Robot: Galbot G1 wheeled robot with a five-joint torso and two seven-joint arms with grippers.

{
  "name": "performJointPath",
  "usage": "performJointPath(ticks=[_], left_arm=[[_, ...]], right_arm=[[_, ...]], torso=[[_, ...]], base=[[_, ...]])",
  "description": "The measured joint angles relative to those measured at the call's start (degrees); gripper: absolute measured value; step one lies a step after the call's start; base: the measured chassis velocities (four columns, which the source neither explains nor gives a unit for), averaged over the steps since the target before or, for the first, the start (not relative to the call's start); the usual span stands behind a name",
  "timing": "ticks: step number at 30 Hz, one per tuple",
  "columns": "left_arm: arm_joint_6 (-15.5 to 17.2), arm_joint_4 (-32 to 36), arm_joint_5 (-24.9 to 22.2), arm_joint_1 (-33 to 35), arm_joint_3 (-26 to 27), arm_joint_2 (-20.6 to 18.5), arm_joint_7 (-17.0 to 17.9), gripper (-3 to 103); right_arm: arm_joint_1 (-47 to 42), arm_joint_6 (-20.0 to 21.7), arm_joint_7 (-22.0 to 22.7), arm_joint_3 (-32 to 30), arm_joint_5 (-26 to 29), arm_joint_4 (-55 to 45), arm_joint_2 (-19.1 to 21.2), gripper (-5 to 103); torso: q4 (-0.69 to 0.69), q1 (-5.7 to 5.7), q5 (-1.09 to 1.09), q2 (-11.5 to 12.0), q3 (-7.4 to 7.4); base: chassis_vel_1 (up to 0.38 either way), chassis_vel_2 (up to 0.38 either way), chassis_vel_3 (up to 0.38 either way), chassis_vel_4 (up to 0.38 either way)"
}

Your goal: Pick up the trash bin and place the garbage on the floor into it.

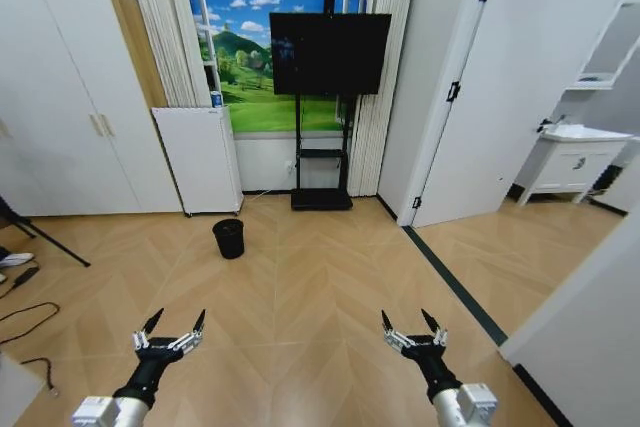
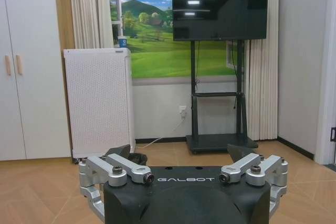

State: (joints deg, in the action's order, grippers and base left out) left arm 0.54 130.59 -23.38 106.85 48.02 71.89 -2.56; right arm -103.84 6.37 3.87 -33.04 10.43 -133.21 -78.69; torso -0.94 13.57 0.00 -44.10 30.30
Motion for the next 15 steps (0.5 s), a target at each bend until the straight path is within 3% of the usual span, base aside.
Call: performJointPath(ticks=[13,15], left_arm=[[0.00,0.00,0.00,0.02,0.01,0.01,0.04,100],[0.00,0.00,0.00,0.02,0.01,0.01,0.04,100]], right_arm=[[-0.01,0.00,0.00,0.00,0.00,0.00,0.00,100],[-0.02,0.00,0.00,0.00,0.00,0.00,0.00,100]], torso=[[0.03,-0.03,-0.01,-0.01,-0.02],[0.02,-0.04,0.03,-0.02,-0.02]], base=[[0.336,-0.349,-0.336,0.341],[0.173,-0.045,-0.230,0.168]])
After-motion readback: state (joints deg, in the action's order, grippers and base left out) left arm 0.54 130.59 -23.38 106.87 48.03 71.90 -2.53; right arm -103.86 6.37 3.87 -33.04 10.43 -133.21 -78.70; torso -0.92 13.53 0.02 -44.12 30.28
